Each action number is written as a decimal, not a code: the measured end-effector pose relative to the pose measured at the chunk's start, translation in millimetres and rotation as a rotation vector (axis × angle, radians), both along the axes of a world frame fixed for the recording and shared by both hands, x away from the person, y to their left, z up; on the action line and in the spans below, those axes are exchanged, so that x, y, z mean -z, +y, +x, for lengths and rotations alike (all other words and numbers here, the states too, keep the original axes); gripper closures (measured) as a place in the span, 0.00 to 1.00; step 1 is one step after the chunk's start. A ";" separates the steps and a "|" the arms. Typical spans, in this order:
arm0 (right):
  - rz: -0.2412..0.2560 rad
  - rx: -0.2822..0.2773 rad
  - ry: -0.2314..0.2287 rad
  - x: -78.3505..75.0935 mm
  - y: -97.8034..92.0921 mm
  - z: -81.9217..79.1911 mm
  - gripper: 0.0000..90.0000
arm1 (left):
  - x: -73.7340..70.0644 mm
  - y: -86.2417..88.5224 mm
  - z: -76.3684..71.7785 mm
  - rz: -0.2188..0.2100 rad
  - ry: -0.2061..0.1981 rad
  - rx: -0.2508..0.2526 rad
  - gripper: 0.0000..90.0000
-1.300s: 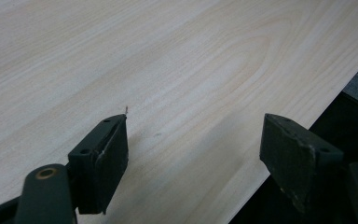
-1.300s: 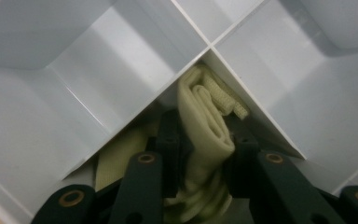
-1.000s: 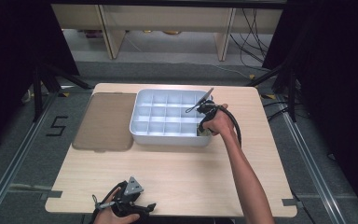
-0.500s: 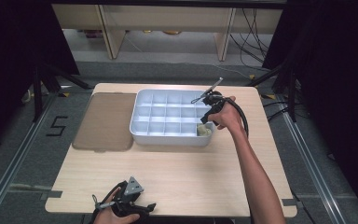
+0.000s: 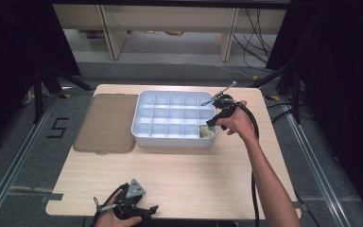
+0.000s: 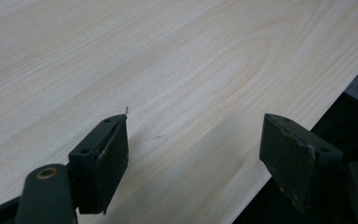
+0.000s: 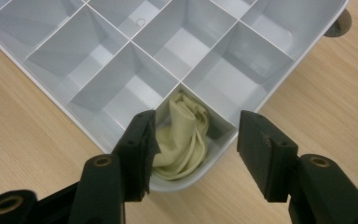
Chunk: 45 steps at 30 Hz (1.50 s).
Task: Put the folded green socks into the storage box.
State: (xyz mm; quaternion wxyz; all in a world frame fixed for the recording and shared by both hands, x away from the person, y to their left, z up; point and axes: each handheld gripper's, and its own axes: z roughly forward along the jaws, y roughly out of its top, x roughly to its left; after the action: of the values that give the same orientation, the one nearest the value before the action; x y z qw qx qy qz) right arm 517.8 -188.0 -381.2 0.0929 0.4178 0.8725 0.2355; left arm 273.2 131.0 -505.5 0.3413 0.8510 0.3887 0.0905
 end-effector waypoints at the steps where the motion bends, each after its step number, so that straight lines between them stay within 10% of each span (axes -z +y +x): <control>1: 0.007 -0.005 -0.009 1.1 -2.5 -2.2 0.50 | -0.6 0.8 0.7 0.008 -0.011 0.012 0.26; 45: 0.165 -0.036 -0.103 6.5 -24.5 -58.2 0.39 | -1.1 5.0 3.8 0.011 -0.020 -0.004 0.26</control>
State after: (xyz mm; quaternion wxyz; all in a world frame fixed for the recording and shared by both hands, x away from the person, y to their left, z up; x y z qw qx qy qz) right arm 459.5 -212.5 -387.6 0.0986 0.3954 0.8516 0.3297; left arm 276.9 136.0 -504.5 0.3401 0.8512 0.3865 0.1017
